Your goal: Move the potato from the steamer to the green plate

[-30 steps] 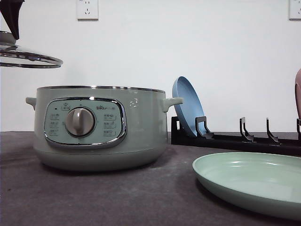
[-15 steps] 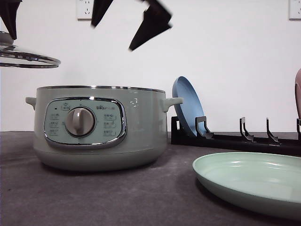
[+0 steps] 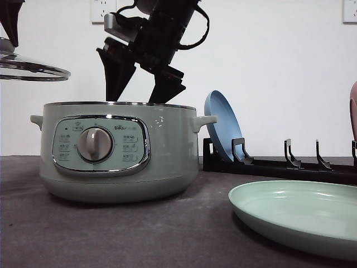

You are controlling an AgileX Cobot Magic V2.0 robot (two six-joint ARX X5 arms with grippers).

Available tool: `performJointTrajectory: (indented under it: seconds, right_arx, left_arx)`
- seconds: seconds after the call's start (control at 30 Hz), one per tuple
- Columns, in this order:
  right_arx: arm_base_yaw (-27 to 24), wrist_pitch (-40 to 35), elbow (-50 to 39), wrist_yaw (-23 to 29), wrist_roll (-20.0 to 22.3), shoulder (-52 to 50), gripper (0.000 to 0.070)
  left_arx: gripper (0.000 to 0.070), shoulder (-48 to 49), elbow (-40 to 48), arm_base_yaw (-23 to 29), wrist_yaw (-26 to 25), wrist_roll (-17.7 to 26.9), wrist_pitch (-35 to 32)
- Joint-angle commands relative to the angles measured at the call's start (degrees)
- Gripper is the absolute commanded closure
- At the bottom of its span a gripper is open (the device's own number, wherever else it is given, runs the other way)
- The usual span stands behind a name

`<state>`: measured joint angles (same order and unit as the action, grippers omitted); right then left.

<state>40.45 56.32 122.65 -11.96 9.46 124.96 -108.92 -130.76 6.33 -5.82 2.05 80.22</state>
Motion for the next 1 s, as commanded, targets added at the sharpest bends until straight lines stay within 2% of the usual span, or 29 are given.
performJointTrajectory:
  seconds: [0.0,0.73,0.8,0.97]
  right_arx:
    - [0.48,-1.07,1.66,0.34,1.75,2.11,0.0078]
    - [0.0,-2.08,1.64,-1.54,1.44,8.04,0.0078]
    - [0.06,-1.92,1.64,-1.56,0.97,8.44,0.0114]
    - [0.08,-1.47,1.62,-1.57,0.14,8.56,0.0319]
  left_arx:
    - [0.07,0.9,-2.69,0.2,-0.11,0.5,-1.32]
    - [0.07,0.9,-2.69,0.2,-0.11,0.5,-1.37]
    - [0.07,0.9,-2.69,0.2,-0.11,0.5,-1.38]
    - [0.07,0.9,-2.69,0.2,-0.11,0.5,-1.39]
